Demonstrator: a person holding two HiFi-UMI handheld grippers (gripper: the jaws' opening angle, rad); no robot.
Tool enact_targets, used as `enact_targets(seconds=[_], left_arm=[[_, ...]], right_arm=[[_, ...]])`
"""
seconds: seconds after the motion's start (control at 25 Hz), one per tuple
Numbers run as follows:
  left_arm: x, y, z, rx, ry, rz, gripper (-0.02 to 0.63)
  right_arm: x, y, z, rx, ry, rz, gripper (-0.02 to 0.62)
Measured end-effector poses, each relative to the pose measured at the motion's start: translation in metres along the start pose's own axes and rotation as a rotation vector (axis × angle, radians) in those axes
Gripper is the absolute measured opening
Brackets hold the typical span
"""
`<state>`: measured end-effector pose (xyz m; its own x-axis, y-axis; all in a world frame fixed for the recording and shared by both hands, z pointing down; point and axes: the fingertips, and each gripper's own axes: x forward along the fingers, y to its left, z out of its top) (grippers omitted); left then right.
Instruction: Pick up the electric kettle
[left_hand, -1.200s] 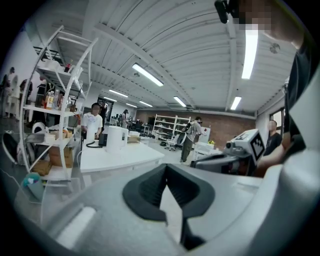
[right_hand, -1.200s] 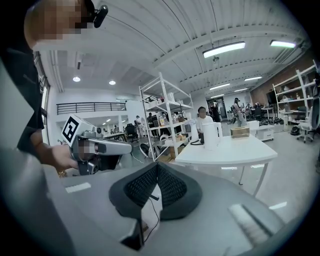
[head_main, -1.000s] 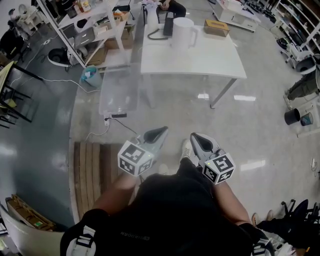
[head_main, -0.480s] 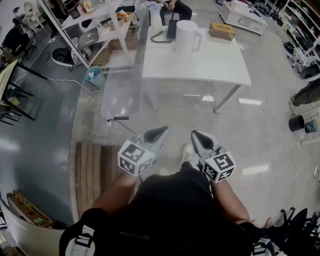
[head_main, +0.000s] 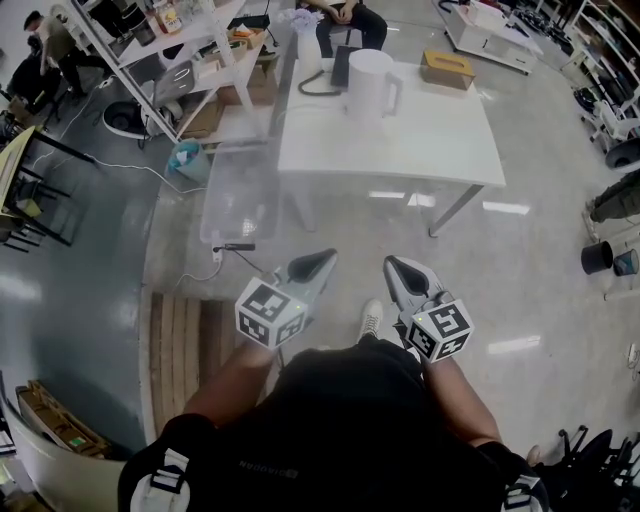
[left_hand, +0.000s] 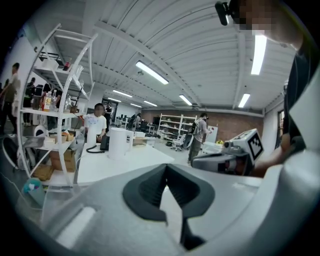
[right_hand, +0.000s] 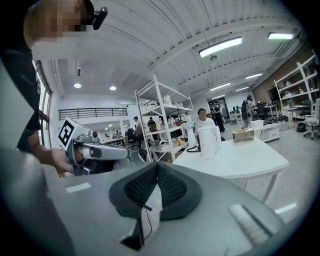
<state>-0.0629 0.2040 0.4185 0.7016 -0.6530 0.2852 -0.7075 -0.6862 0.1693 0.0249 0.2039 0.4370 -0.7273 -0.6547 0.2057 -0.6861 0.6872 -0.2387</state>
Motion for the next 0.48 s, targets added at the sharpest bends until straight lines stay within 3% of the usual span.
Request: enact_targets(seconds=[0.48], left_arm=[[0.051,0.021,0.032,-0.003,-0.007,0.037,0.003]], right_arm=[[0.018,-0.059,0.033,0.019,-0.03,0.023,0.005]])
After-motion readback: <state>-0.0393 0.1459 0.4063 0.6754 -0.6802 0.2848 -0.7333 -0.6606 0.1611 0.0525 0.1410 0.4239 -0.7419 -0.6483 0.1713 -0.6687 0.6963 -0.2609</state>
